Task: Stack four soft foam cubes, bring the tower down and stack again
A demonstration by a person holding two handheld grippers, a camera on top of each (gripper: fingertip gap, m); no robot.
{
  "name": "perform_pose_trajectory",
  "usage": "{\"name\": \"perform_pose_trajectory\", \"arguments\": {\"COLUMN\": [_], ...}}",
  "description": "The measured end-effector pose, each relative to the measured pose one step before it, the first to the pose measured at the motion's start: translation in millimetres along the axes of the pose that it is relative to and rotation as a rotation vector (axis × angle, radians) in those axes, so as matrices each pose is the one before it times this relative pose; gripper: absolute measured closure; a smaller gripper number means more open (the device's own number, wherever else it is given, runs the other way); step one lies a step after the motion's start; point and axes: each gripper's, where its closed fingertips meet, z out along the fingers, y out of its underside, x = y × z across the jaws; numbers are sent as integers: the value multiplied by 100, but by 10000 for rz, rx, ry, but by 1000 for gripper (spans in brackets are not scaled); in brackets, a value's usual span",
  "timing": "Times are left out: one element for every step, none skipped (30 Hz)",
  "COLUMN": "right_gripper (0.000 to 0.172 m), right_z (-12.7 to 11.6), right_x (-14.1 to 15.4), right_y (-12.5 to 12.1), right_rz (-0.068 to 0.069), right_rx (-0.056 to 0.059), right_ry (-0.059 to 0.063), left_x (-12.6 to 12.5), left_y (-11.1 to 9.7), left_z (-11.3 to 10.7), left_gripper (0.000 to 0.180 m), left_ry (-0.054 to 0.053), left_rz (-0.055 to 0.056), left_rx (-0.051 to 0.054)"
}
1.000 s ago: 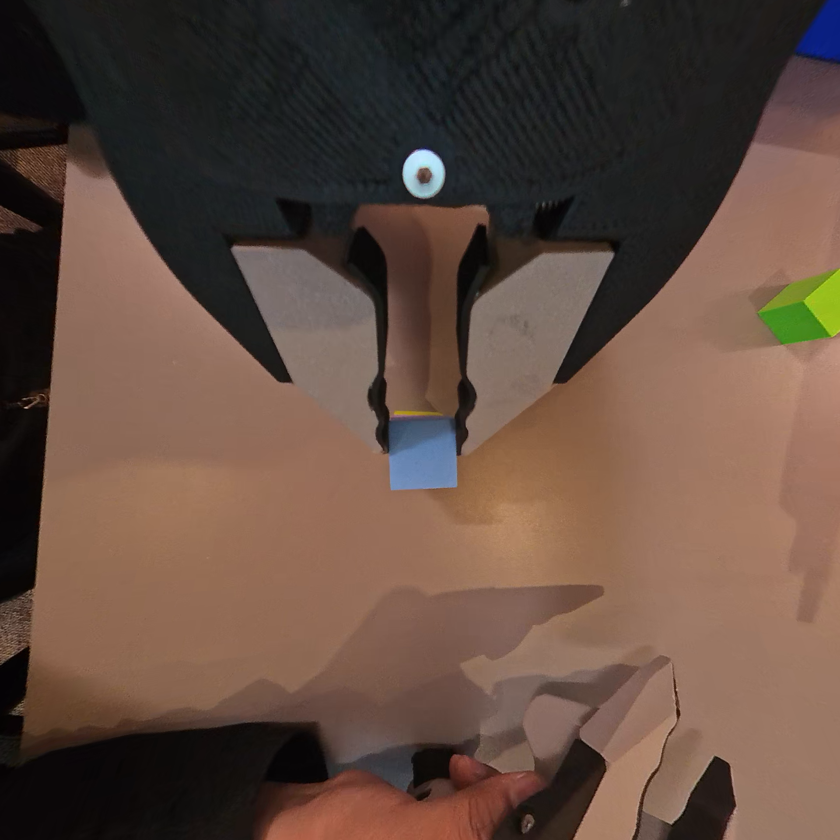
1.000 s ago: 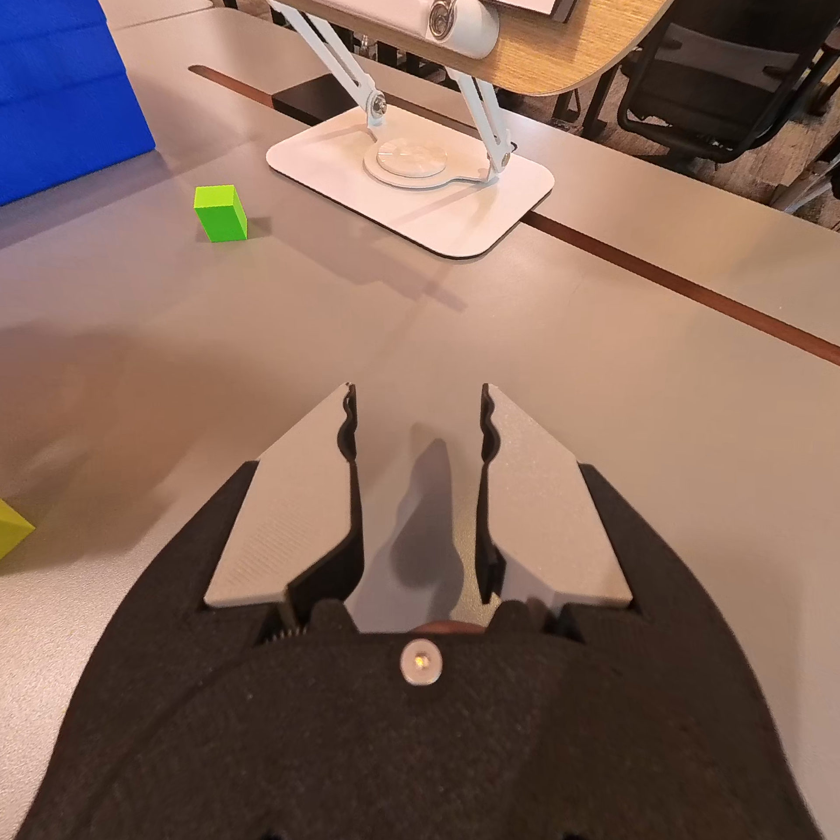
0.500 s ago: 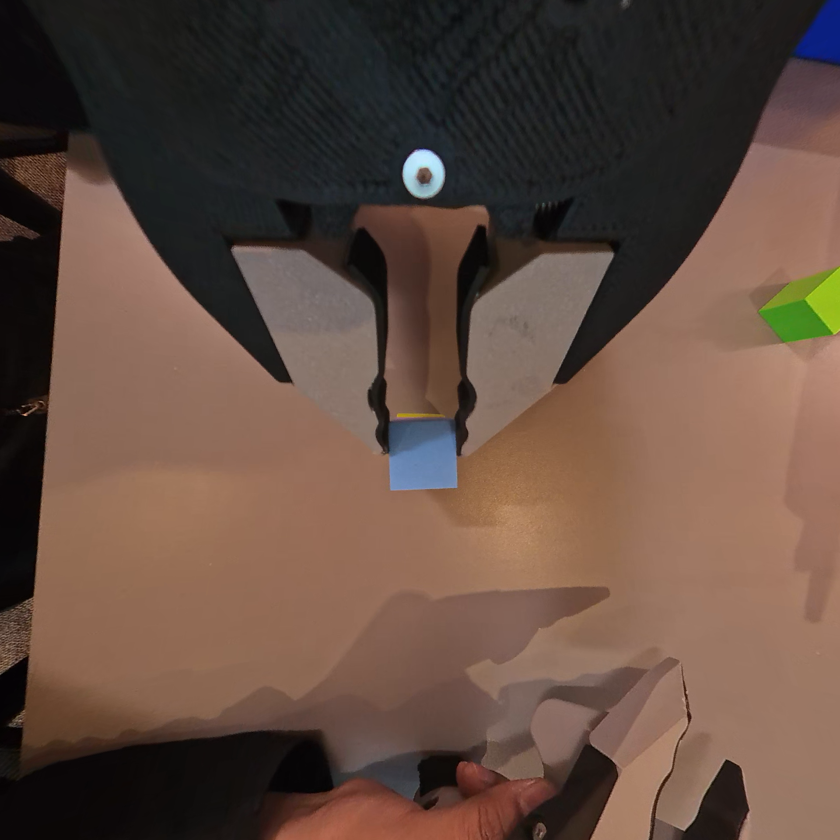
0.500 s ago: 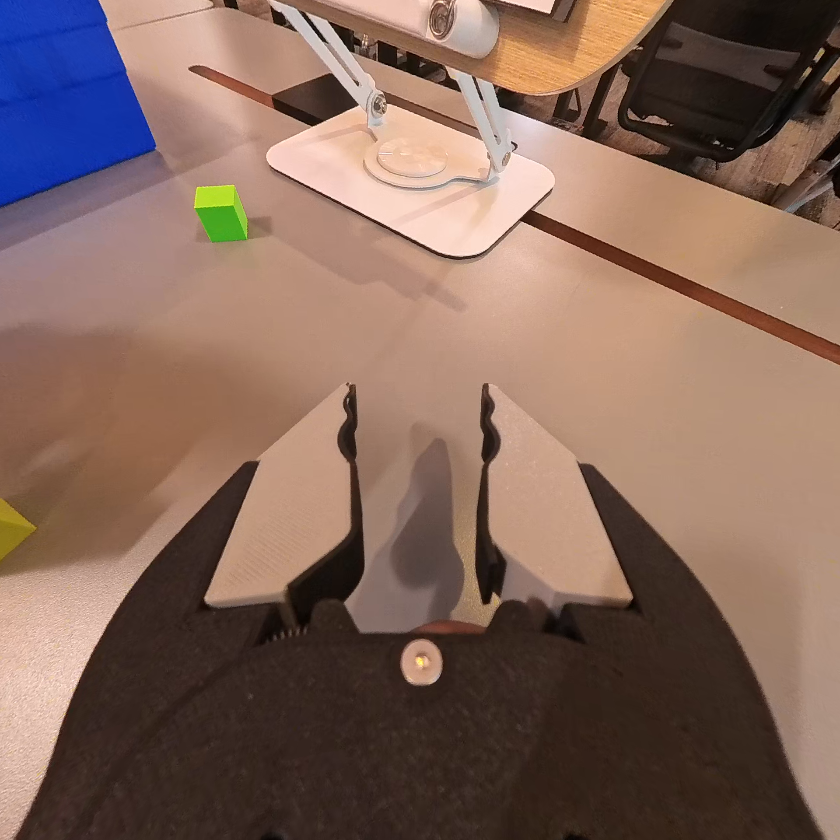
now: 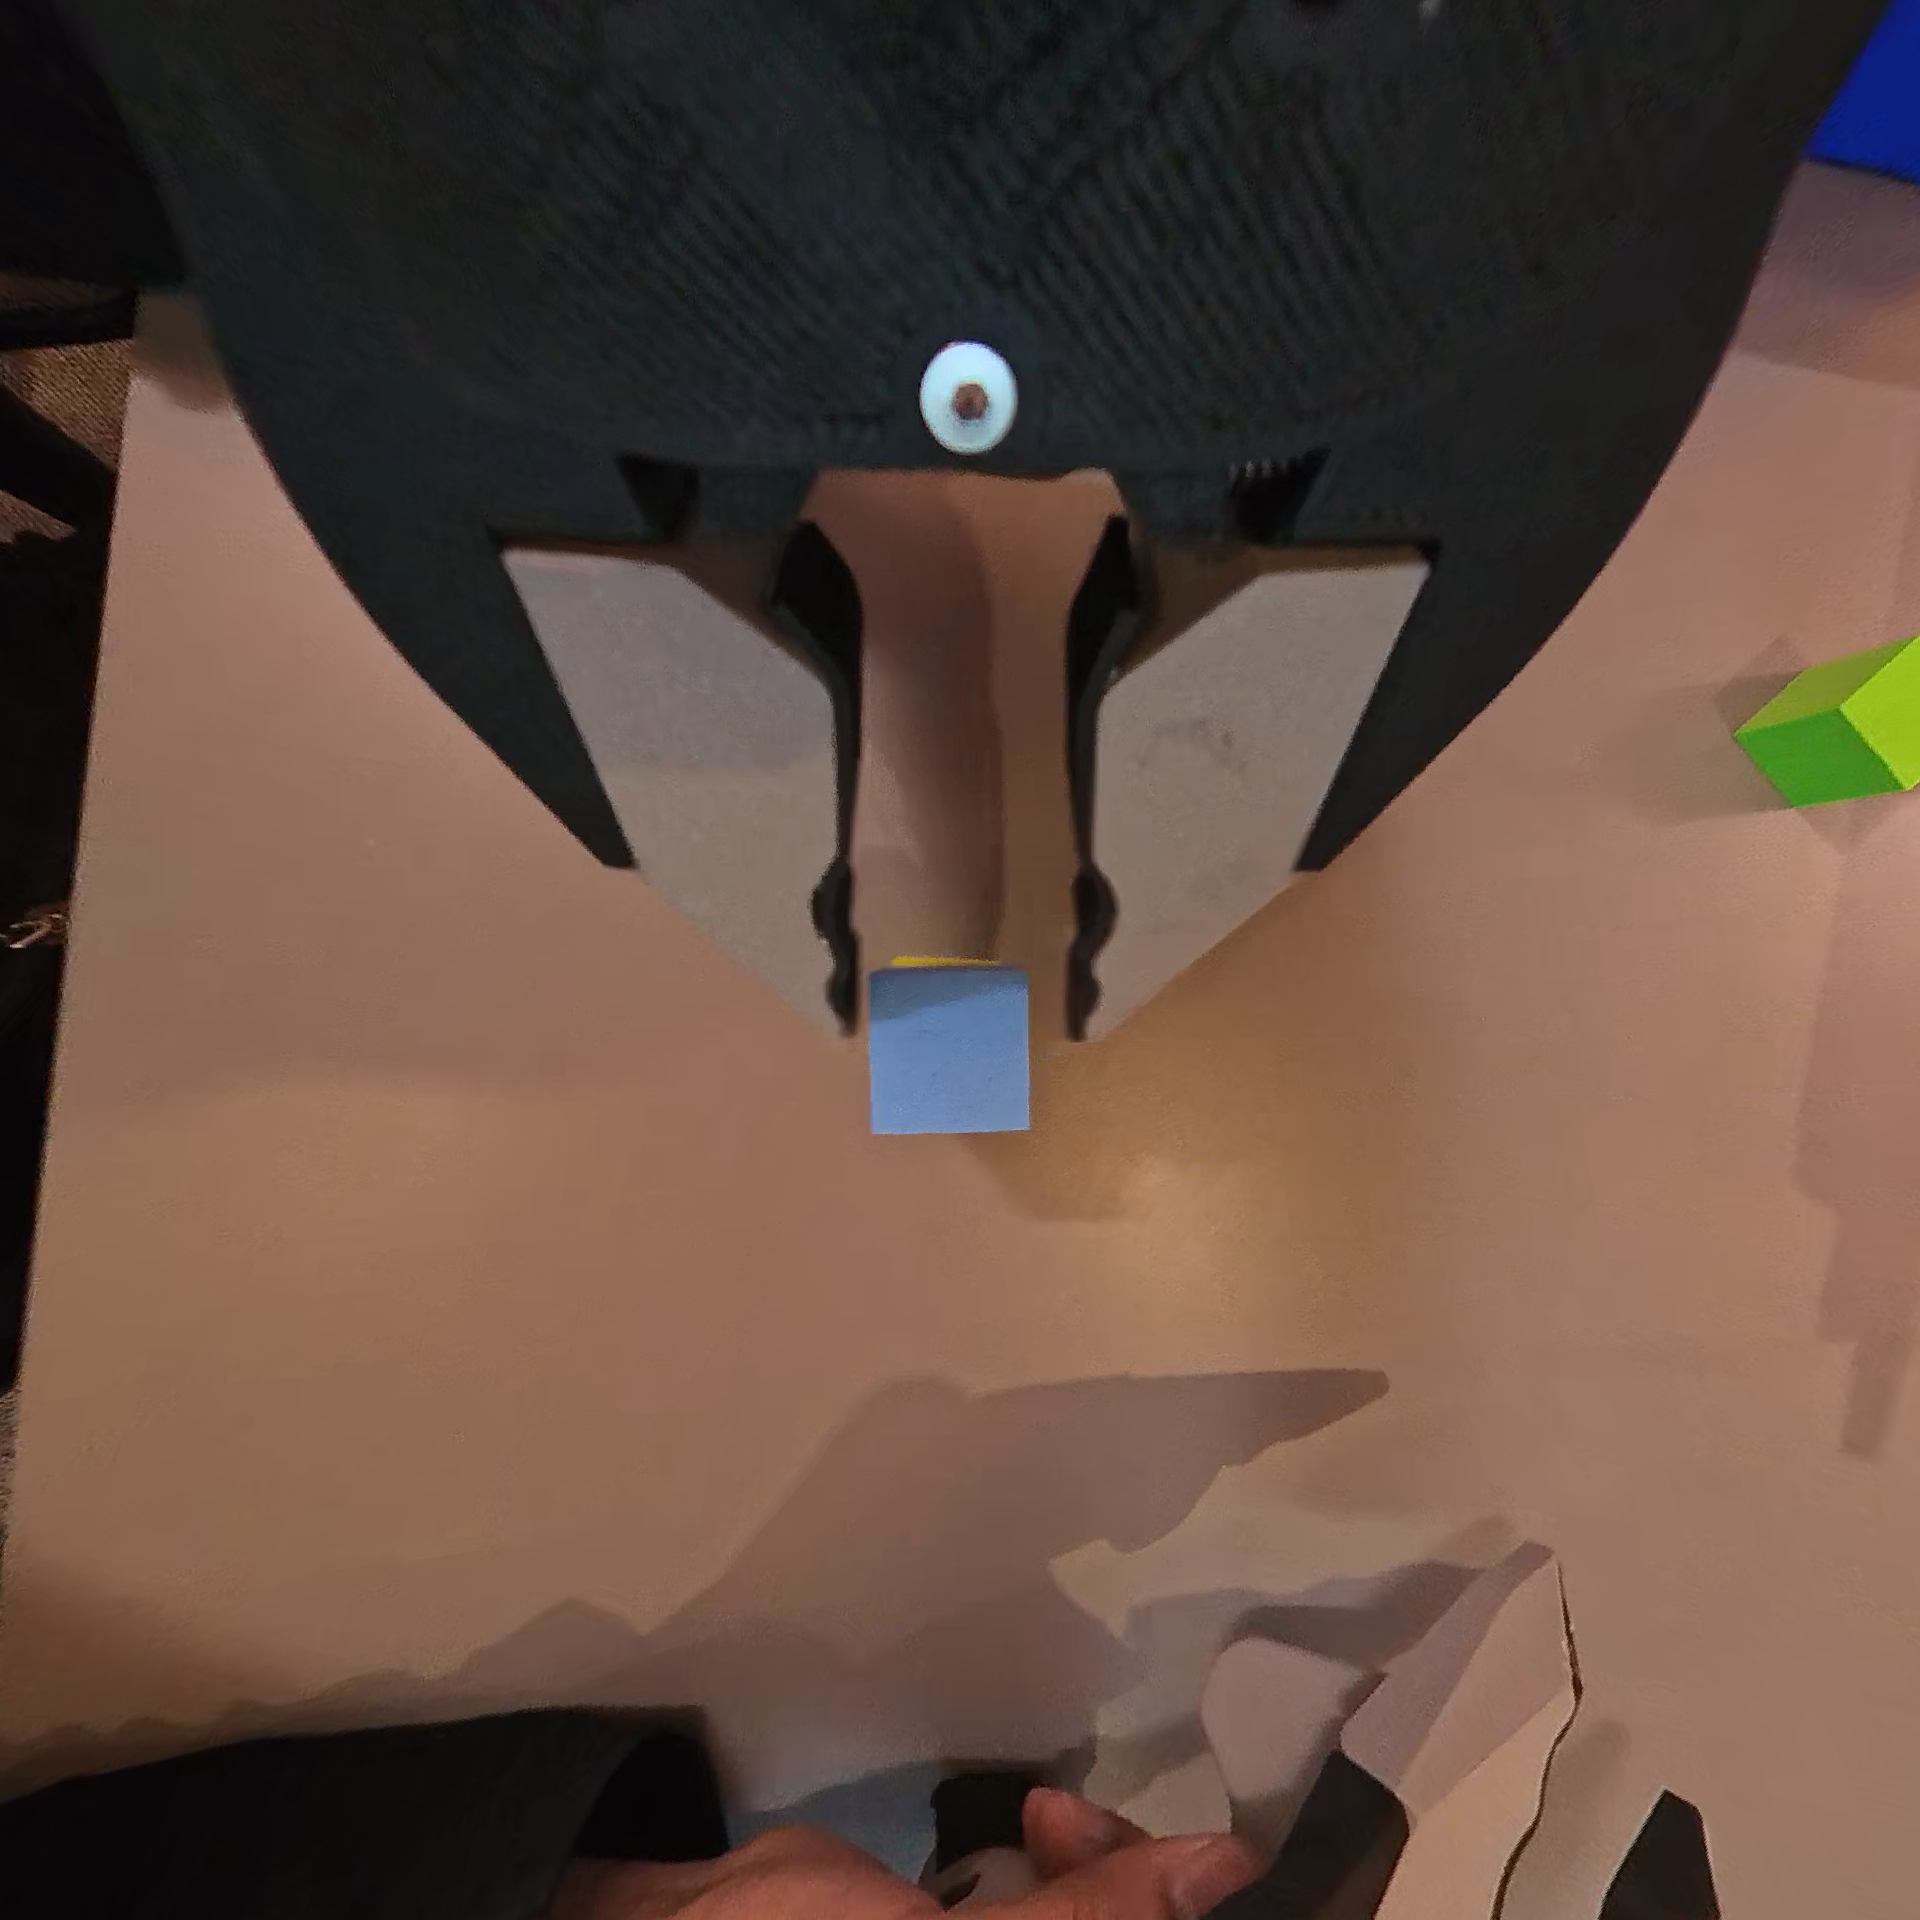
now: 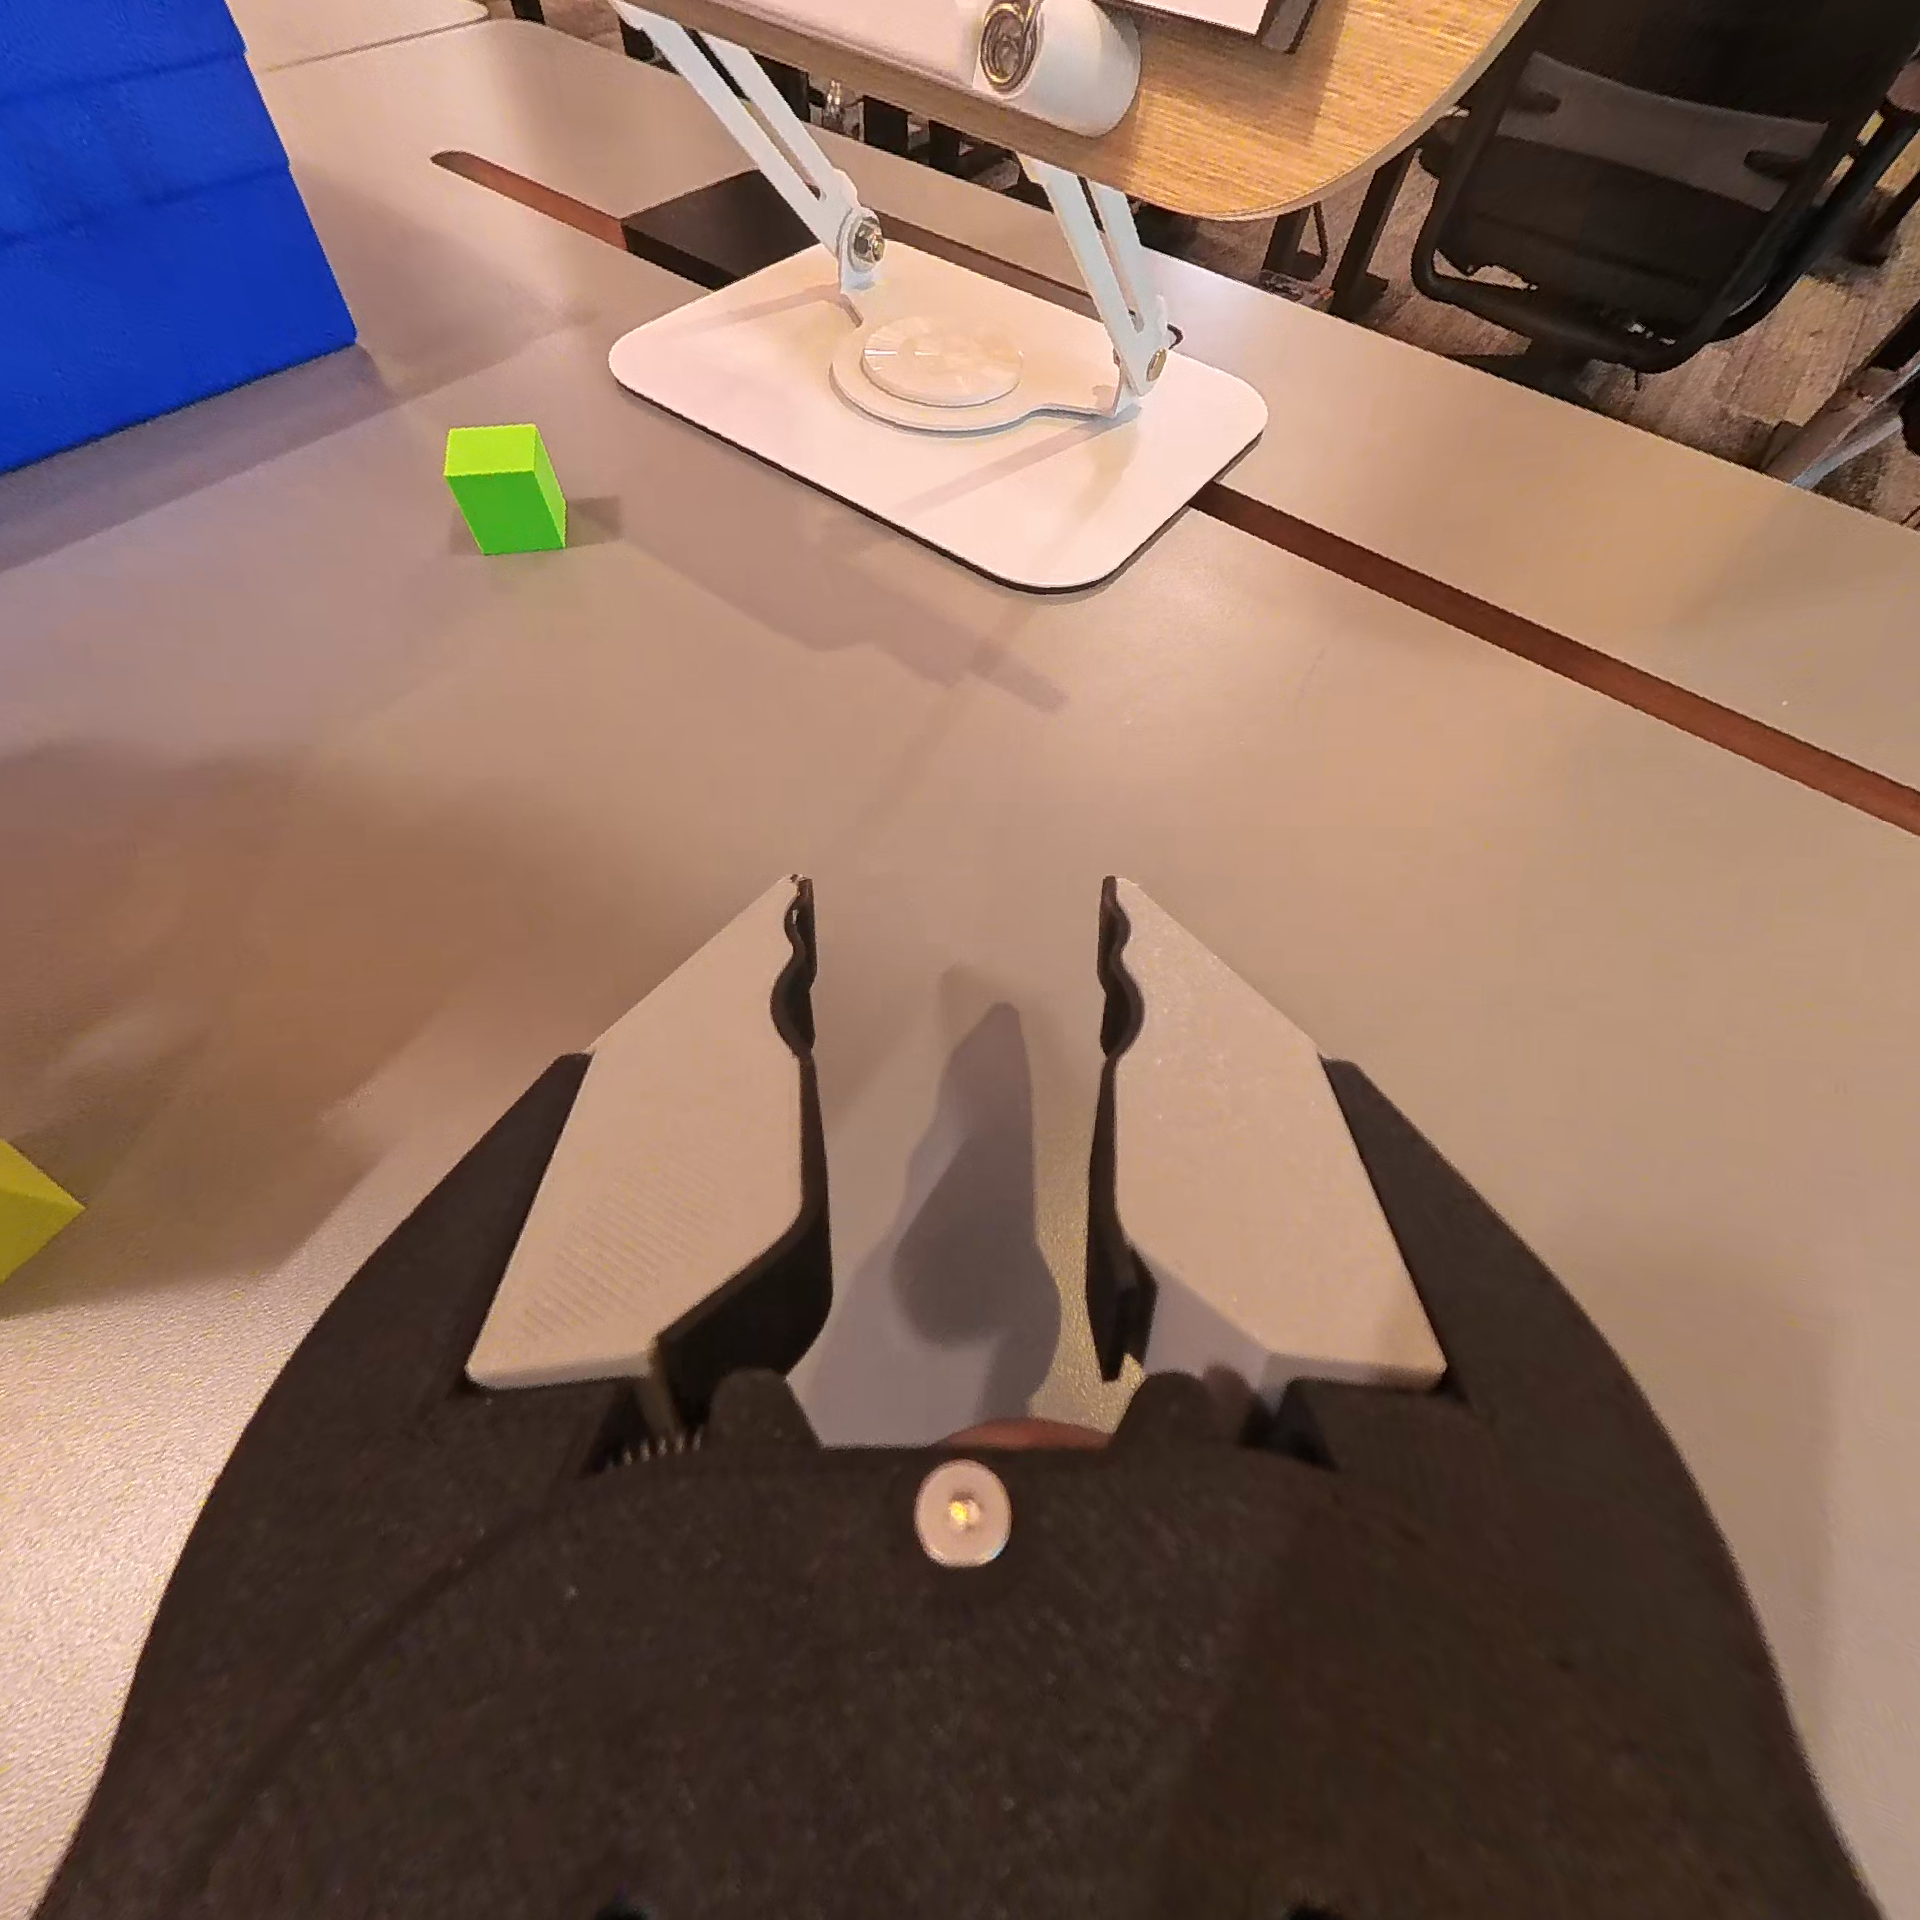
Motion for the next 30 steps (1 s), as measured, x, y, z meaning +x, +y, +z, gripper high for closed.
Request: {"name": "perform_pose_trajectory", "arguments": {"right_gripper": [120, 120, 120, 120, 120, 120, 120, 120, 120, 120, 120, 120, 120, 120, 120, 120, 120, 120, 120, 120, 120, 120, 120, 120, 120, 120, 120, 120, 120, 120], "right_z": [0, 5, -8, 0, -1, -7, 0, 0, -6, -3, -4, 0, 0, 1, -5, 0, 9, 18, 5, -1, -1, -5, -18, -15, -35, -29, -8, -2, 13, 23], "right_x": [1, 3, 0, 16, 3, 11, 5, -3, -2, -2, -12, -9, -1, -4, 5, 4, -11, -5, -16, -18, -18, -2, 8, 26, 53, 52, 47, 47, 50, 45], "right_y": [0, -2, 5, -2, 1, 3, -1, 0, 2, -10, 0, 1, 0, -3, -10, -2, 10, 13, 10, -13, -6, 1, -4, -19, -17, -31, -10, 14, 14, 38], "right_rz": [1, 1, 4, 4, -1, 1, 4, 2, -5, -9, -7, -5, -2, 1, 7, 8, 0, -9, -12, -12, -4, 6, 13, 13, 11, 17, 24, 21, 15, 18], "right_rx": [0, 0, -1, 3, -1, 1, 2, 0, 0, 0, 0, -2, 0, 2, 2, 2, -3, -11, -3, 1, 5, 2, 3, 6, 15, 15, 6, 2, -5, -12], "right_ry": [1, -3, -3, 3, 1, 4, -4, -1, 2, 4, 3, 1, -2, -2, -4, -3, -3, 5, 2, 1, 1, -3, -6, 0, 12, 2, -5, -6, -4, -11], "left_x": [-167, -138, -131, -195, -256, -209, -86, -99, -271, -546, -1038, -1690, -2150, -2027, -1719, -1593, -1604, -1616, -1484, -1135, -847, -742, -616, -399, -314, -201, -18, 85, -19, -94], "left_y": [207, 168, 61, -78, -203, -309, -392, -506, -627, -752, -846, -864, -728, -517, -403, -239, 94, 417, 465, 314, 148, 132, 202, 297, 340, 373, 400, 491, 550, 542], "left_z": [207, 202, 175, 80, -62, -195, -301, -402, -483, -546, -597, -654, -715, -650, -517, -347, -162, 29, 180, 289, 395, 475, 583, 672, 753, 786, 818, 814, 808, 806], "left_gripper": [129, 118, 106, 93, 83, 76, 72, 69, 69, 69, 69, 70, 76, 85, 87, 87, 86, 85, 84, 82, 82, 82, 82, 82, 82, 82, 82, 84, 85, 85], "left_ry": [-130, -137, -136, -184, -218, -160, -67, -42, -115, -227, -453, -771, -945, -755, -518, -479, -534, -582, -572, -446, -340, -340, -280, -161, -111, -57, 49, 100, 28, -29], "left_rz": [-2, 17, 22, 7, -8, -9, -6, -28, -82, -135, -242, -434, -640, -713, -681, -628, -607, -574, -460, -274, -134, -90, -34, 8, -27, -60, -23, 65, 142, 198], "left_rx": [-137, -127, -78, -2, 92, 195, 280, 366, 456, 523, 571, 580, 548, 510, 485, 401, 194, -56, -147, -70, 38, 25, -82, -191, -273, -304, -325, -369, -397, -383]}}
